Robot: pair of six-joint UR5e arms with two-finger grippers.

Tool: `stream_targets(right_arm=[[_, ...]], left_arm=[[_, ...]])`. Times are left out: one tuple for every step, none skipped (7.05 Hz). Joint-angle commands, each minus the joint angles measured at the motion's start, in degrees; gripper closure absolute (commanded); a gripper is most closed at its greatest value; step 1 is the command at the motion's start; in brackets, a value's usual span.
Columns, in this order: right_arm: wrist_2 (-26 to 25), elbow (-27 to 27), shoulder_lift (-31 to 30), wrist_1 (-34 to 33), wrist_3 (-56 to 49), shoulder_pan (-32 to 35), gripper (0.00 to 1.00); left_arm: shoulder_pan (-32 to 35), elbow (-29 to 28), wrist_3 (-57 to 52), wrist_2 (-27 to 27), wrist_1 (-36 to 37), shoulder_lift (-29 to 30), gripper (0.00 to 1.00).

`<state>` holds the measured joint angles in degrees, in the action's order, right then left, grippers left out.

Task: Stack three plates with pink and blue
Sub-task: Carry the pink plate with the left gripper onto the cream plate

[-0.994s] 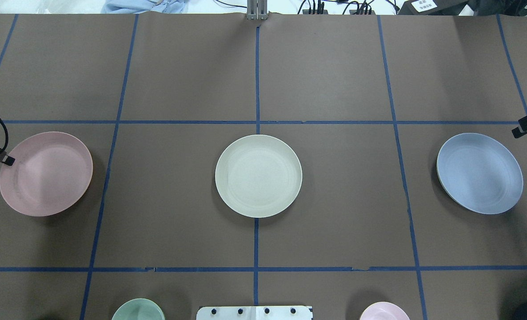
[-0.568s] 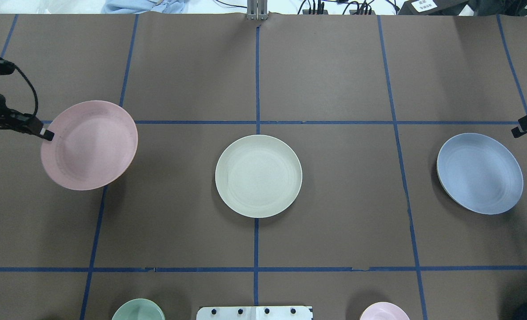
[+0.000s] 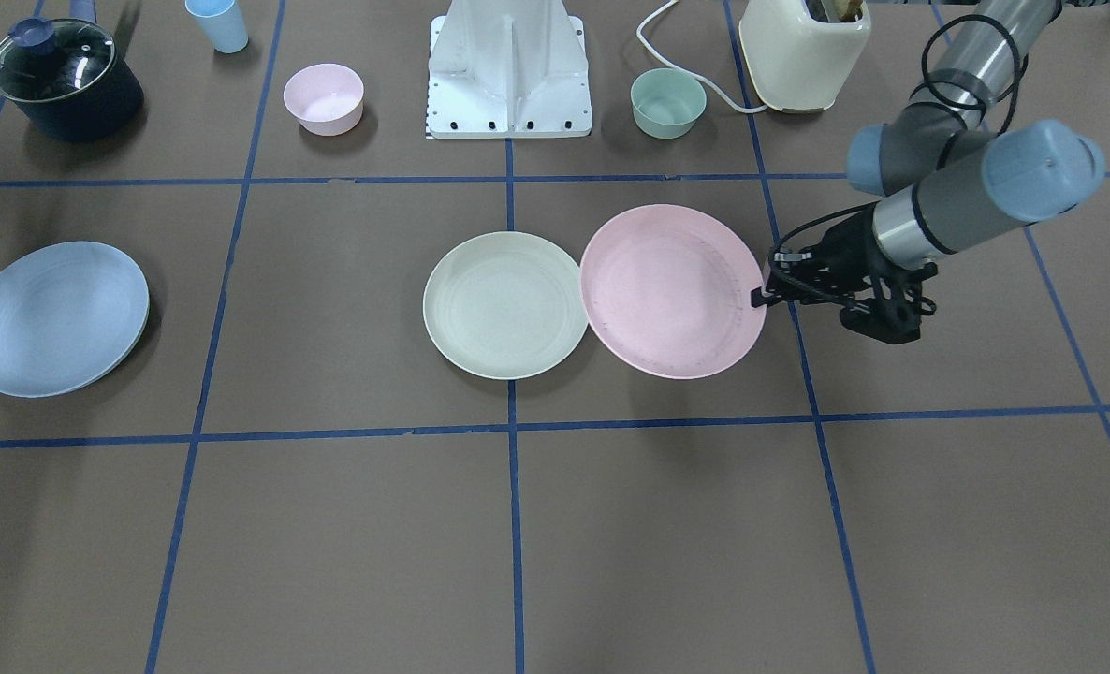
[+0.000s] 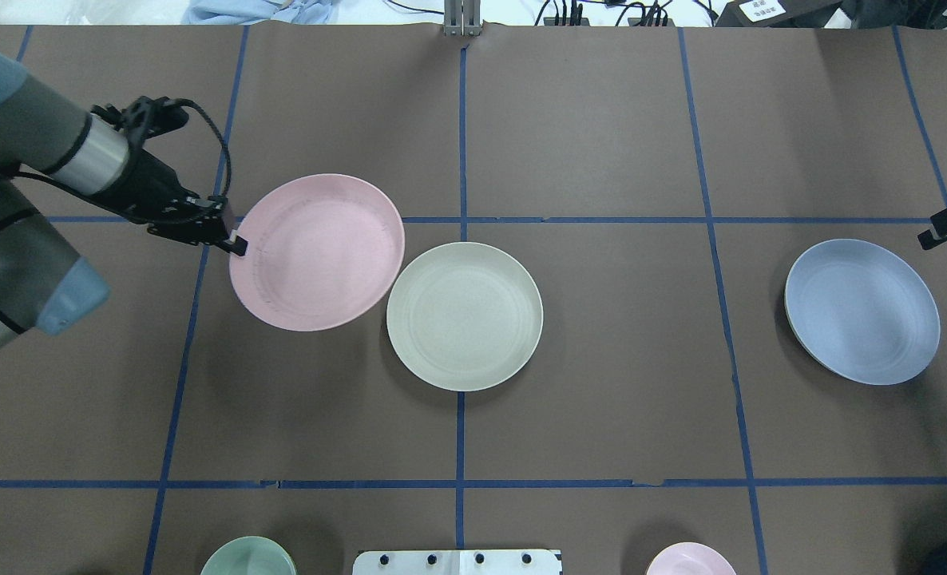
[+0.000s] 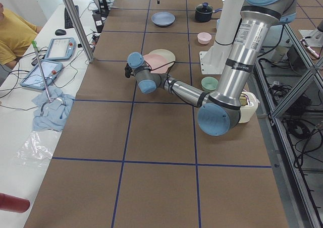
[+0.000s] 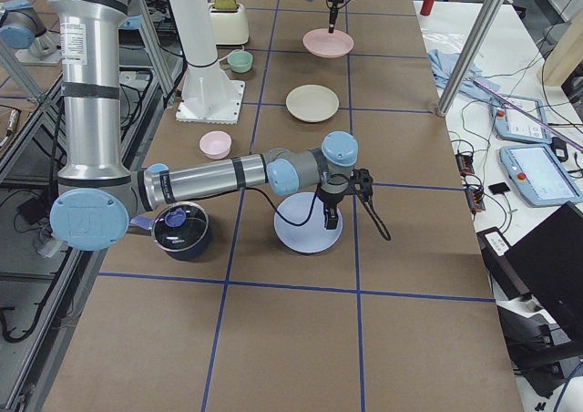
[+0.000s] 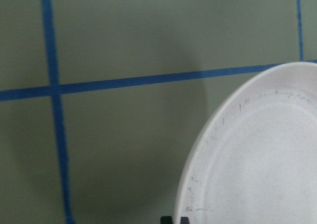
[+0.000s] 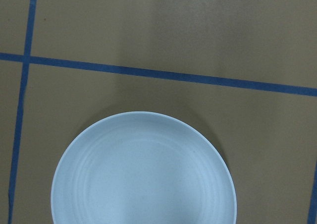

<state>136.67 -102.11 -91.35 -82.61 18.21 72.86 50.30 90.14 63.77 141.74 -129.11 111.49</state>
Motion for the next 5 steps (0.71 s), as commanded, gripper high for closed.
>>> stream_targets(right_arm=[[0.26, 0.16, 0.03, -0.09, 0.16, 0.00, 0.00], [0.70, 0.16, 0.03, -0.09, 0.16, -0.09, 0.00], [0.79, 0.25, -0.06, -0.09, 0.16, 0.00, 0.00], [0.79, 0.25, -0.06, -0.09, 0.16, -0.09, 0.00], [0.96, 0.25, -0.06, -0.09, 0.16, -0.09, 0.00]], left_arm=[[-7.47, -1.97, 6.00, -6.63, 0.08, 5.47, 1.00], [-8.71, -2.60, 6.10, -8.57, 0.00, 6.18, 1.00], [-10.55, -2.95, 6.54, -10.33, 0.08, 7.15, 1.00], [-11.62, -2.95, 7.33, -11.91, 0.09, 7.33, 1.00], [-11.98, -3.04, 7.42, -12.02, 0.09, 8.12, 1.00]])
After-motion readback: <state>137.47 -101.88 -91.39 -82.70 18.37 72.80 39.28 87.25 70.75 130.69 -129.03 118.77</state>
